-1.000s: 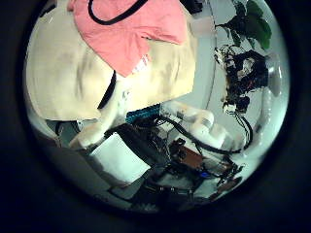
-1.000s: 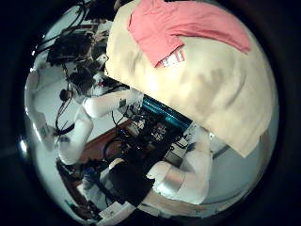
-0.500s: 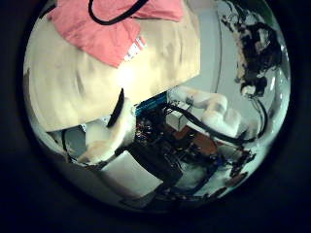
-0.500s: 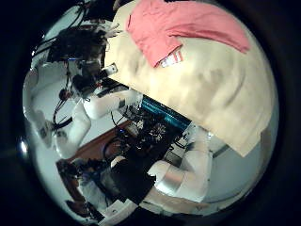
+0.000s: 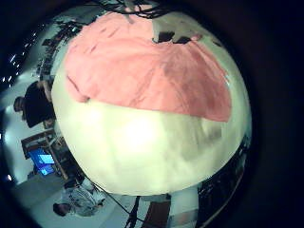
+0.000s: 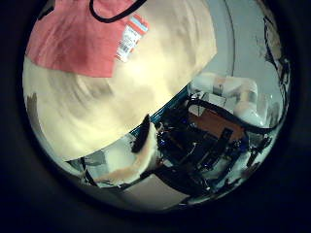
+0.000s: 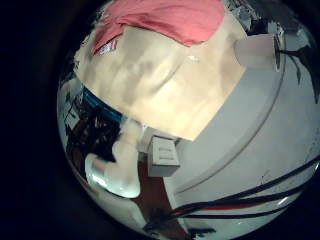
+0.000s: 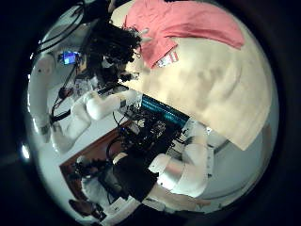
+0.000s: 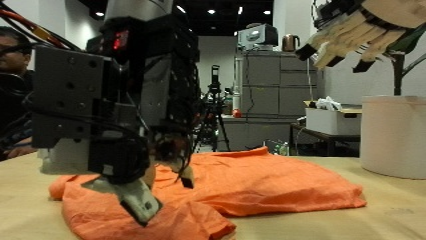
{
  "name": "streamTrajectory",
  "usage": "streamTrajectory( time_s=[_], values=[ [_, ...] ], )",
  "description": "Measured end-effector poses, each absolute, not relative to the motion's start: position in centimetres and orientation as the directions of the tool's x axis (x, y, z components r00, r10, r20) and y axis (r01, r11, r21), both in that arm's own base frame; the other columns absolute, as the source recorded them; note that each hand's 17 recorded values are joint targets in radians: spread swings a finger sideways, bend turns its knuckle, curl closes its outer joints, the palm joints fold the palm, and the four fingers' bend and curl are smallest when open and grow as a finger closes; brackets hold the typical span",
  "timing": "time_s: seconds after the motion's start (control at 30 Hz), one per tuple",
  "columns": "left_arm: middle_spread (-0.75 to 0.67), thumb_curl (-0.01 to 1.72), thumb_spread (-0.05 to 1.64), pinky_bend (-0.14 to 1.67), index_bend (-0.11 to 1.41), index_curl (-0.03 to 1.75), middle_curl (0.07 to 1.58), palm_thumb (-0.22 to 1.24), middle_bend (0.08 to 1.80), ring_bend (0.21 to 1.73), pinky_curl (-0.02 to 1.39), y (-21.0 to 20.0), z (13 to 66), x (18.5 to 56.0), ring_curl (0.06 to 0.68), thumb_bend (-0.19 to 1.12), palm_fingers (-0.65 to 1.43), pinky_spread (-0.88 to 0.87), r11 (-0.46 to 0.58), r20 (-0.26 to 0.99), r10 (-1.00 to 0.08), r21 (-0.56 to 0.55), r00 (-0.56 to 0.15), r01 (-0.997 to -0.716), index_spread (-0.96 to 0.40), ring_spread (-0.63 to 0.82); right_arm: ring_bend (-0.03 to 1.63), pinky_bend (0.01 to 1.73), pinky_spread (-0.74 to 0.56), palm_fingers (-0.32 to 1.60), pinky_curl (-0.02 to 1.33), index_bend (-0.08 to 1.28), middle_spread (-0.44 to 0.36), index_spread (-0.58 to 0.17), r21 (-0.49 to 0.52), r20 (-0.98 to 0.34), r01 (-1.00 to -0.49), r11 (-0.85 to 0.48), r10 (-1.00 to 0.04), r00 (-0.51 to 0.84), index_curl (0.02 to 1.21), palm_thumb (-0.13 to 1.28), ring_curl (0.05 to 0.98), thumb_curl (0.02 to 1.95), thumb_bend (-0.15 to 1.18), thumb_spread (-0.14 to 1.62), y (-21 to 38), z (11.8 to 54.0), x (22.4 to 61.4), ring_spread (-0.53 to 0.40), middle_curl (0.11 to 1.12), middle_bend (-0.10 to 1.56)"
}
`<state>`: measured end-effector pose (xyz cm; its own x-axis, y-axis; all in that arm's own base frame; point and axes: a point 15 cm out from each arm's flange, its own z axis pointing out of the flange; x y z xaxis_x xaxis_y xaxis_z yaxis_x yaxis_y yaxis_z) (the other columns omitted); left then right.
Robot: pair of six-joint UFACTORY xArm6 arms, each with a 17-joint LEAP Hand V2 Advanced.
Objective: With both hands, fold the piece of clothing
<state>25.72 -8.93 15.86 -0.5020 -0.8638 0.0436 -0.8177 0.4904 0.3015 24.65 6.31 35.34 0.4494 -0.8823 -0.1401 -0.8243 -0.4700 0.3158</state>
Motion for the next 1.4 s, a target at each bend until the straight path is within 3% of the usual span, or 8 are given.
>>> streamTrajectory(
  time_s=[0.27, 0.5, 0.57, 0.63, 0.73, 0.83, 1.07, 1.4],
  values=[
    [0.30, 0.31, 0.81, 0.32, 0.16, 0.26, 0.34, 0.15, 0.23, 0.49, 0.32, -8.2, 12.9, 25.9, 0.202, -0.04, 0.04, 0.44, 0.458, -0.041, -0.860, 0.374, -0.508, -0.806, 0.21, 0.51, 0.21, 0.17, 0.40, 0.30, 0.22, 0.20, 0.077, -0.294, 0.335, -0.126, -0.826, -0.452, -0.891, 0.436, 0.39, 0.14, 0.244, 0.23, -0.02, 1.13, 5.4, 35.4, 24.2, 0.238, 0.31, 0.19],
    [0.12, 0.32, 0.79, 0.22, 0.18, 0.29, 0.41, 0.16, 0.44, 0.47, 0.30, -8.8, 11.5, 26.1, 0.195, -0.03, 0.27, 0.34, 0.472, -0.046, -0.852, 0.365, -0.522, -0.803, 0.19, 0.41, 0.21, 0.18, 0.39, 0.29, 0.22, 0.21, 0.080, -0.288, 0.329, -0.111, -0.836, -0.440, -0.897, 0.428, 0.39, 0.14, 0.246, 0.23, -0.02, 1.13, 4.6, 35.7, 23.9, 0.233, 0.31, 0.19],
    [0.03, 0.32, 0.80, 0.21, 0.17, 0.29, 0.45, 0.18, 0.56, 0.50, 0.29, -8.9, 11.6, 26.4, 0.199, -0.03, 0.43, 0.23, 0.471, -0.049, -0.854, 0.352, -0.518, -0.809, 0.15, 0.29, 0.21, 0.18, 0.39, 0.29, 0.22, 0.20, 0.081, -0.288, 0.330, -0.103, -0.837, -0.437, -0.898, 0.428, 0.39, 0.14, 0.246, 0.23, -0.02, 1.13, 4.4, 35.7, 23.9, 0.233, 0.31, 0.19],
    [-0.07, 0.33, 0.83, 0.31, 0.13, 0.27, 0.48, 0.24, 0.69, 0.59, 0.29, -8.9, 11.6, 26.5, 0.204, -0.01, 0.69, 0.03, 0.466, -0.051, -0.857, 0.348, -0.513, -0.814, 0.08, 0.09, 0.21, 0.18, 0.39, 0.29, 0.22, 0.20, 0.081, -0.288, 0.328, -0.103, -0.837, -0.437, -0.898, 0.428, 0.39, 0.14, 0.246, 0.23, -0.02, 1.13, 4.4, 35.7, 23.9, 0.233, 0.31, 0.19],
    [-0.20, 0.35, 0.90, 0.53, 0.16, 0.27, 0.57, 0.39, 0.81, 0.76, 0.36, -8.8, 11.8, 26.8, 0.273, 0.03, 0.98, -0.25, 0.448, -0.058, -0.867, 0.340, -0.494, -0.827, -0.02, -0.18, 0.21, 0.18, 0.39, 0.29, 0.22, 0.20, 0.081, -0.287, 0.329, -0.101, -0.836, -0.439, -0.897, 0.431, 0.39, 0.14, 0.247, 0.23, -0.02, 1.13, 4.4, 35.7, 23.9, 0.232, 0.32, 0.19],
    [-0.29, 0.38, 0.96, 0.72, 0.20, 0.28, 0.64, 0.58, 0.84, 0.95, 0.44, -8.5, 12.2, 27.1, 0.358, 0.09, 1.15, -0.45, 0.434, -0.062, -0.877, 0.326, -0.477, -0.840, -0.12, -0.34, 0.20, 0.18, 0.39, 0.30, 0.22, 0.20, 0.082, -0.287, 0.331, -0.097, -0.836, -0.438, -0.897, 0.432, 0.39, 0.14, 0.247, 0.23, -0.02, 1.13, 4.3, 35.7, 23.9, 0.232, 0.32, 0.19],
    [-0.42, 0.48, 0.97, 0.99, 0.33, 0.36, 0.75, 0.81, 0.91, 1.17, 0.55, -7.9, 14.1, 27.7, 0.469, 0.13, 1.19, -0.62, 0.417, -0.069, -0.888, 0.293, -0.454, -0.860, -0.32, -0.46, 0.20, 0.17, 0.39, 0.31, 0.22, 0.20, 0.082, -0.289, 0.335, -0.092, -0.833, -0.441, -0.895, 0.437, 0.39, 0.14, 0.244, 0.22, -0.02, 1.13, 4.0, 35.7, 23.9, 0.231, 0.32, 0.20],
    [-0.49, 0.59, 0.97, 1.12, 0.45, 0.54, 0.88, 0.87, 0.95, 1.27, 0.59, -5.6, 18.1, 27.5, 0.515, 0.06, 1.08, -0.66, 0.391, -0.087, -0.895, 0.319, -0.438, -0.863, -0.53, -0.47, 0.26, 0.18, 0.34, 0.36, 0.22, 0.17, 0.028, -0.278, 0.381, -0.069, -0.819, -0.429, -0.897, 0.437, 0.37, 0.21, 0.256, 0.24, 0.00, 1.14, 3.3, 32.4, 25.3, 0.212, 0.33, 0.20]
  ],
)
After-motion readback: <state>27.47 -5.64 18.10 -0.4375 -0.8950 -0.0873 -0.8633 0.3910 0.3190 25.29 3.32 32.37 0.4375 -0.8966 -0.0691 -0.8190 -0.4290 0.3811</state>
